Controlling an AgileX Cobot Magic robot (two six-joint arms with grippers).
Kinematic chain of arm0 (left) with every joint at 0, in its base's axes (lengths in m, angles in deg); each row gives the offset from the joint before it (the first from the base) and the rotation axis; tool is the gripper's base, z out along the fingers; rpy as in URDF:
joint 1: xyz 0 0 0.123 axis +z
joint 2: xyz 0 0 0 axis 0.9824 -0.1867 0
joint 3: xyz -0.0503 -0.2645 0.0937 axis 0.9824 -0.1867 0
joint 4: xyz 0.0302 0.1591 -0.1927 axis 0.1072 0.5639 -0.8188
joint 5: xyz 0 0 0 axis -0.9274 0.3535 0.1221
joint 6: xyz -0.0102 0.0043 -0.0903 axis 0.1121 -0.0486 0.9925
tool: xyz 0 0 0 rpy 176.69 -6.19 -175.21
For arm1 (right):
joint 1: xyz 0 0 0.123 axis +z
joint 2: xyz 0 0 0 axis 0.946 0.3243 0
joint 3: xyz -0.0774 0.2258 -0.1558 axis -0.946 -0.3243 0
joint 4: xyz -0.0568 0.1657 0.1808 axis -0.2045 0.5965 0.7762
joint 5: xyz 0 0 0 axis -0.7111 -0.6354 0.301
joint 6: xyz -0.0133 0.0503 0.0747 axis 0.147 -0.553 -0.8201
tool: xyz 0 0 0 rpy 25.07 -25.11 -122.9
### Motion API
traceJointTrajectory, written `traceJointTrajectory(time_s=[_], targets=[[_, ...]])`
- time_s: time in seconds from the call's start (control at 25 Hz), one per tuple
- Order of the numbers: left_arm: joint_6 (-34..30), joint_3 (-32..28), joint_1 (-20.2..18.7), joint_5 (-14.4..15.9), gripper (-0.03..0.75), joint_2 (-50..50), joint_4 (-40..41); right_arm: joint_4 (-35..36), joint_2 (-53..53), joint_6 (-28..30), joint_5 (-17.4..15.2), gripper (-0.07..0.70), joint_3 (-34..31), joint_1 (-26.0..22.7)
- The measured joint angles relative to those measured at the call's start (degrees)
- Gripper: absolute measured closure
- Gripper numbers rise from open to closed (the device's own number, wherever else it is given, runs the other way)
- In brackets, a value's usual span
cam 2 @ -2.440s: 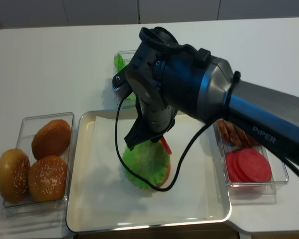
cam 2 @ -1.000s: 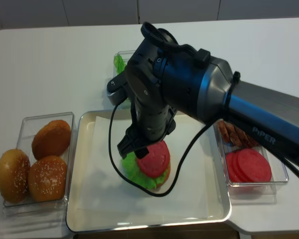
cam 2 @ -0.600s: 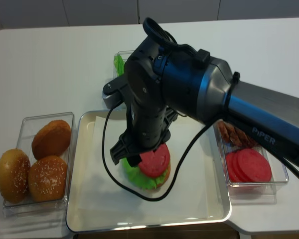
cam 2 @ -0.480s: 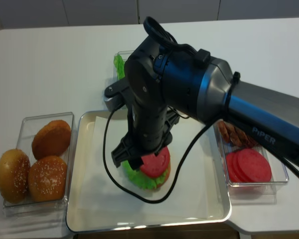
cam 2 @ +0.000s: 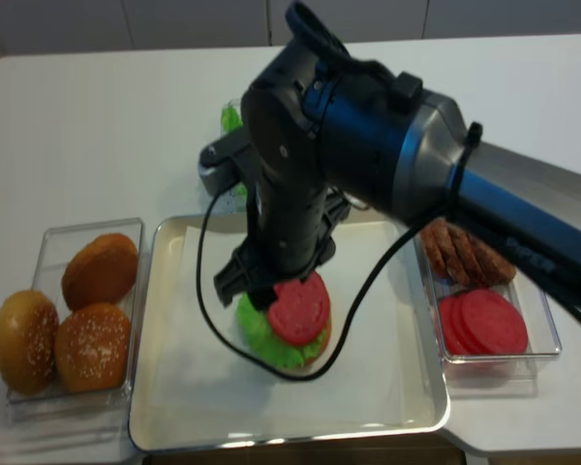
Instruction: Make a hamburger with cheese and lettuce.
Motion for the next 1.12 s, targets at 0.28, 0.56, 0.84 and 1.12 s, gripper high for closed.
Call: traceJointTrajectory(time_s=[0.28, 0.56, 0.84, 1.12], targets=[[1.5, 0.0, 0.0, 0.0, 0.373, 0.0, 1.06, -0.42, -1.95, 0.99, -0.13, 0.188, 0.68, -0.5], [1.63, 0.0, 0.0, 0.0, 0.373, 0.0, 1.06, -0.42, -5.67, 0.99, -0.24, 0.188, 0.68, -4.64], [1.63, 0.0, 0.0, 0.0, 0.373, 0.0, 1.06, -2.05, -11.44, 1.56, -0.65, 0.204, 0.68, -10.01], [2.27, 0.0, 0.0, 0.0, 0.373, 0.0, 1.06, -6.24, -18.73, 2.3, -0.91, 0.226, -1.65, -13.95]])
